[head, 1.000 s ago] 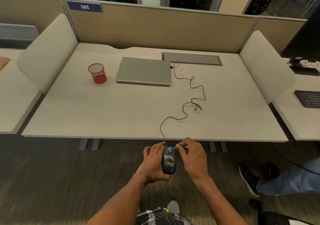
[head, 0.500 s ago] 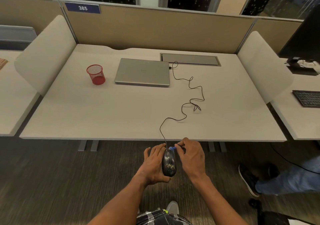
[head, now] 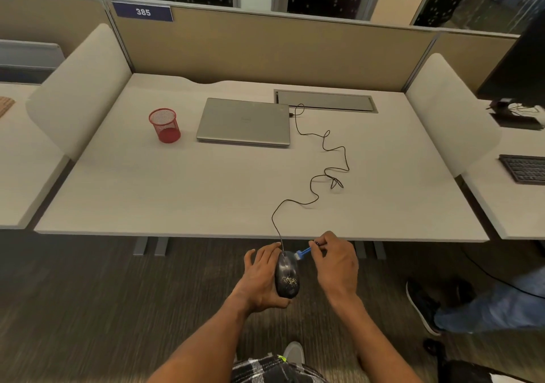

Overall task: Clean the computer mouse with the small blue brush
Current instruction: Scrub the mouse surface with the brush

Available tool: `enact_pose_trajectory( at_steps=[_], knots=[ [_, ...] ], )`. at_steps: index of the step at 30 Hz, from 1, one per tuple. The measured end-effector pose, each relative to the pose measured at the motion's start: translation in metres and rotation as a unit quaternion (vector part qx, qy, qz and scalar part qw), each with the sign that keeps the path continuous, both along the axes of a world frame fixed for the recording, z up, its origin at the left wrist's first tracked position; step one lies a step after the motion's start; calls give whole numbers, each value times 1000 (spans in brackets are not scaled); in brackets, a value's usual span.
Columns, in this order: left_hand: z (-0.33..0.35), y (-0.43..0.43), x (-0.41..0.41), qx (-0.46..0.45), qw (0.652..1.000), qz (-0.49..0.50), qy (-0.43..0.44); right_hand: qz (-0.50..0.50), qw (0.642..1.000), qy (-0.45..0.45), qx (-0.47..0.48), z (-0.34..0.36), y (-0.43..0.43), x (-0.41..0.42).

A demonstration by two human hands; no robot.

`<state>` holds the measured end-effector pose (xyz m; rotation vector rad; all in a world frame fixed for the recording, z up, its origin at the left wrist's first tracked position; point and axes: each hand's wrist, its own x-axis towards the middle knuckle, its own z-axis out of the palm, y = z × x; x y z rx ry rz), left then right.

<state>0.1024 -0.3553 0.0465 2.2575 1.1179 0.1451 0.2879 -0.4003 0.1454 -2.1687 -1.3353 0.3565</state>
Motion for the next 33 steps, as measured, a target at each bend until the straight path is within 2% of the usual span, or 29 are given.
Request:
enact_pose_trajectory(
  at_steps=[2, 6, 10, 12, 15, 19, 23, 24, 28, 30, 33],
  knots=[
    [0, 0, 1, 0, 1000, 0, -1, -8, 1000, -5, -12, 1, 1, 2],
    [-1, 0, 1, -2, 1000, 1, 1, -4, 994, 106, -20, 5, 1, 2],
    [-1, 0, 0, -1, 1000, 0, -2, -4, 1000, -11, -17, 4, -2, 3],
    [-1, 1, 0, -2, 1000, -3, 3, 27, 999, 24, -22, 3, -3, -1],
    [-2, 1, 0, -1, 1000, -2, 8, 11, 994, 105, -26, 7, 0, -3],
    [-1, 0, -1, -3, 1000, -4, 1, 6, 1000, 6, -18, 2, 2, 2],
    [0, 1, -1, -4, 1000, -7, 8, 22, 994, 106, -18, 7, 2, -3],
    [0, 1, -1, -3, 1000, -6, 8, 15, 995, 102, -14, 7, 3, -1],
    [-1, 0, -1, 10, 1000, -6, 8, 40, 999, -20, -9, 3, 0, 2],
    [-1, 0, 0, 7, 1000, -10, 12, 62, 998, 22, -15, 4, -1, -4],
    [-1, 0, 0, 3, 1000, -9, 16, 36, 993, 107, -17, 8, 3, -6]
  ],
)
